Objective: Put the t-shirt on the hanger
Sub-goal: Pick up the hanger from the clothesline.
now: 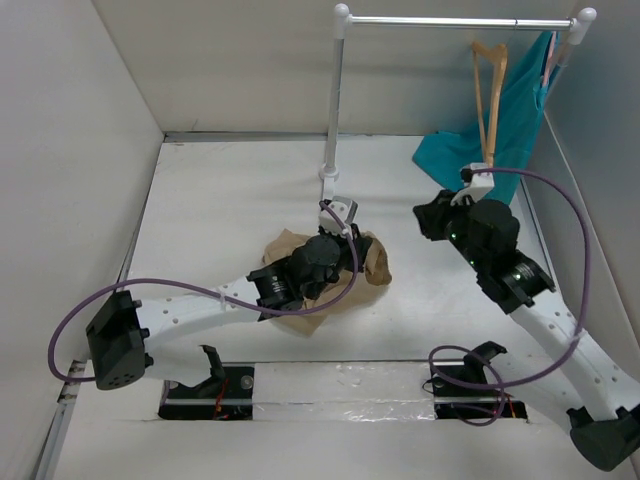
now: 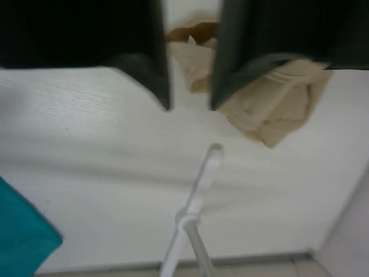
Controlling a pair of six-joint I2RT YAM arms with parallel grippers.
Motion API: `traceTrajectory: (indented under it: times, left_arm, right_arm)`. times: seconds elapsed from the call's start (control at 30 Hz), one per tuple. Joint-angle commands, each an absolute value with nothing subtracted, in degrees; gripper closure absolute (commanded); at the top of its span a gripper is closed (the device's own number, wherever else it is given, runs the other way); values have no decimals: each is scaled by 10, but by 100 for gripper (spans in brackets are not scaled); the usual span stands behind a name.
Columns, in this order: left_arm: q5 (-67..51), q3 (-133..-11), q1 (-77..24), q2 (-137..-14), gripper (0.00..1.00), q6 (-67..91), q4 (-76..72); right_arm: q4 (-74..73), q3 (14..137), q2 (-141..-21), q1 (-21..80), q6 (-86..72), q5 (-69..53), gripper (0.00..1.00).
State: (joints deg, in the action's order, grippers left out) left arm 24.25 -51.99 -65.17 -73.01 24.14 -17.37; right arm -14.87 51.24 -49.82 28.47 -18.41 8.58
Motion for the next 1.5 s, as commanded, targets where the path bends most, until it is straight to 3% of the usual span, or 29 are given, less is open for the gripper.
traceTrajectory:
  times: [0.0, 0.03, 0.17, 0.3, 0.4, 0.43, 0.47, 0.53, 0.67, 0.93, 1.13, 1.27, 1.47]
  left_arm:
    - [215, -513, -641, -719, 100, 248, -227]
    - [216, -513, -641, -719, 100, 245, -228]
    - [206, -510, -641, -723, 100, 242, -236]
    - [186, -502, -641, -722, 100, 240, -243]
    - [178, -497, -641, -717, 100, 236, -250]
    - [177, -495, -641, -715, 100, 234, -253]
    - [175, -492, -641, -710, 100, 233, -257]
    - [171, -488, -641, -708, 100, 227, -260]
    - [157, -481, -635, -702, 100, 224, -269]
    - [148, -477, -635, -710, 100, 222, -279]
    - [149, -476, -635, -709, 100, 221, -278]
    - [131, -476, -630, -717, 100, 221, -285]
    - [125, -478, -625, -722, 100, 224, -287]
  right_arm:
    - [-134, 593, -466, 291, -167, 63, 93]
    - [-125, 608, -469, 291, -160, 63, 100]
    - [-111, 738, -554, 278, -93, 117, 100]
    - [-160, 909, -685, 180, -63, 177, 100]
    - [-219, 1033, -784, 91, -76, 132, 100]
    - [-225, 1054, -801, 77, -79, 125, 96]
    - [-233, 1088, -818, 63, -80, 119, 67]
    - [-243, 1123, -853, 38, -80, 105, 32]
    - [-281, 1178, -916, 19, -65, 110, 23]
    - [-308, 1267, -1009, -21, -56, 67, 34]
    - [-285, 1242, -1031, -21, -47, 91, 35]
    - [-264, 1211, -1033, -21, -45, 94, 48]
    - [-253, 1195, -1034, -21, -36, 92, 56]
